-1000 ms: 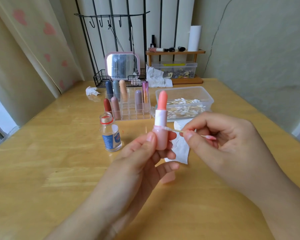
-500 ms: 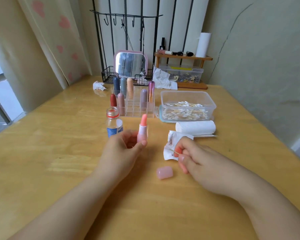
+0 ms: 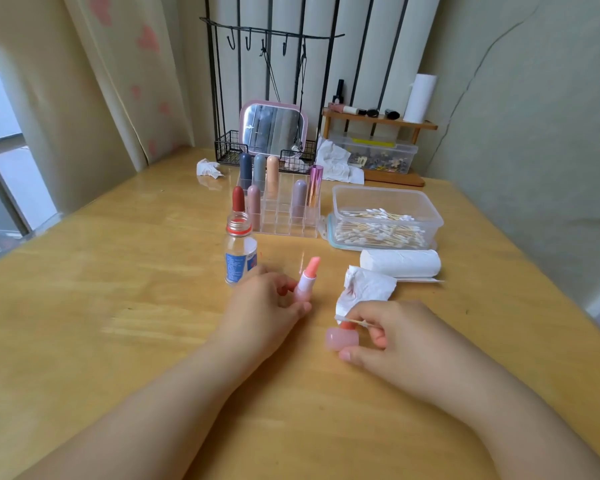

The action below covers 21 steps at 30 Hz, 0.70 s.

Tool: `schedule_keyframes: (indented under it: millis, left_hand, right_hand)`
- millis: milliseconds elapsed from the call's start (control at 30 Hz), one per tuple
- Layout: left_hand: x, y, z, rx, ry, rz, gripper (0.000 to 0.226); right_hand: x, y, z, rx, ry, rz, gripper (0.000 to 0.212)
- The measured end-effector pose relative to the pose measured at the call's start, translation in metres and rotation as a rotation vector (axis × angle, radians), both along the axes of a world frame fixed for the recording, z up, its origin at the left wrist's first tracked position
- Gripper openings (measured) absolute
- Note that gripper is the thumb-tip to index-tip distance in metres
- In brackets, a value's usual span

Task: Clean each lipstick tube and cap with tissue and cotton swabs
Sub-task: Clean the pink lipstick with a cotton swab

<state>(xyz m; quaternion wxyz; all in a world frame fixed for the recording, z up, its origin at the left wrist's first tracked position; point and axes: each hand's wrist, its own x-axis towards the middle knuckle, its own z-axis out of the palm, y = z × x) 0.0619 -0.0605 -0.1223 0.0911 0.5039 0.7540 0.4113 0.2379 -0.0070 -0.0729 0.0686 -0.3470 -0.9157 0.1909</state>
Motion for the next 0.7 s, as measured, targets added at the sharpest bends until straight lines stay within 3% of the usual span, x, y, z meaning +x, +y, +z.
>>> schedule_keyframes:
  millis: [200, 367, 533, 700]
  left_hand:
    - [-0.003, 0.001, 0.000, -0.053, 0.104, 0.024, 0.019]
    - [0.003, -0.007, 0.010, -0.026, 0.046, 0.115, 0.037]
    - [0.024, -0.025, 0.038, 0.065, -0.178, 0.097, 0.016]
    - [0.036, -0.031, 0.041, -0.054, -0.604, -0.212, 0.030]
  right_hand:
    - [0.004, 0.000, 0.005, -0.023, 0.099, -0.056, 0.020]
    - [0.005, 0.001, 0.006, -0.022, 0.140, -0.055, 0.019]
    - [0.007, 0.001, 0.008, -0.056, 0.245, -0.053, 0.015]
    - [0.006, -0.005, 0.014, -0.060, 0.329, -0.024, 0.016]
